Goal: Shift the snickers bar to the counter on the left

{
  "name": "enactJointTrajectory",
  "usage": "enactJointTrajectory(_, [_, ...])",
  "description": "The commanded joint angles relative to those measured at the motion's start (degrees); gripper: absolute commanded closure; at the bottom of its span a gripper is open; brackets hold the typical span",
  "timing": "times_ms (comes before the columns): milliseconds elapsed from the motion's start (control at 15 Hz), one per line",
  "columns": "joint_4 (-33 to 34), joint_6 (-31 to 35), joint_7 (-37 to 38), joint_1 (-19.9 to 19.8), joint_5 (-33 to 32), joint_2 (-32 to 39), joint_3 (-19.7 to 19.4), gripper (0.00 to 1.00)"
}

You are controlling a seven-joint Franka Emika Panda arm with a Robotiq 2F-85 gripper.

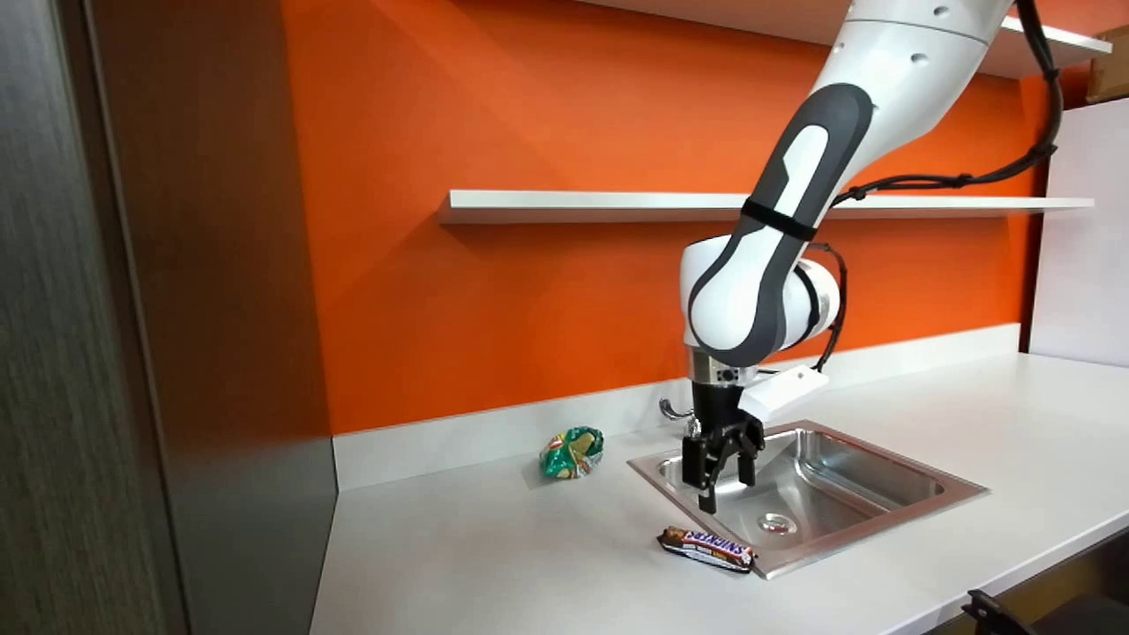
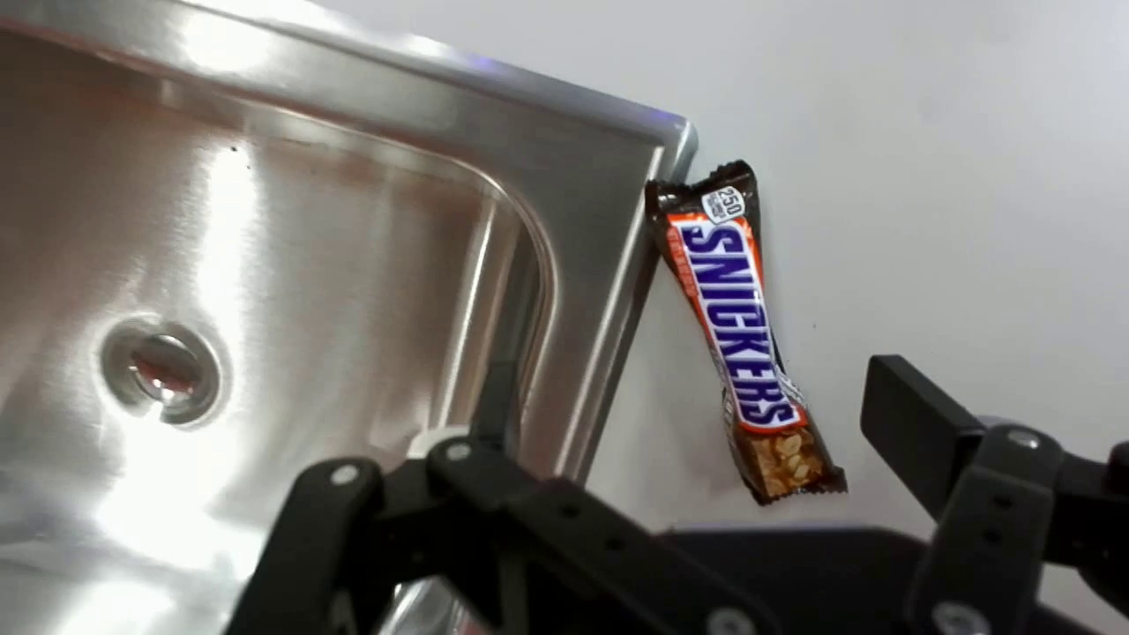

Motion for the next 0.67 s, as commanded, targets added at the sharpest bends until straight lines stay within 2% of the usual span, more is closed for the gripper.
enactJointTrajectory(0, [-5.0,-0.8,7.1,-1.5,-0.9,-7.2,-1.1,0.00])
enactJointTrajectory(400, [-10.2,-1.2,14.6,-4.7,-2.4,-13.5,-1.6,0.00])
enactJointTrajectory(467, [-7.3,-0.1,10.8,-3.9,-0.2,-9.2,-1.5,0.00])
enactJointTrajectory(600, [-8.5,-0.2,11.9,-4.5,-0.5,-10.7,-1.4,0.00])
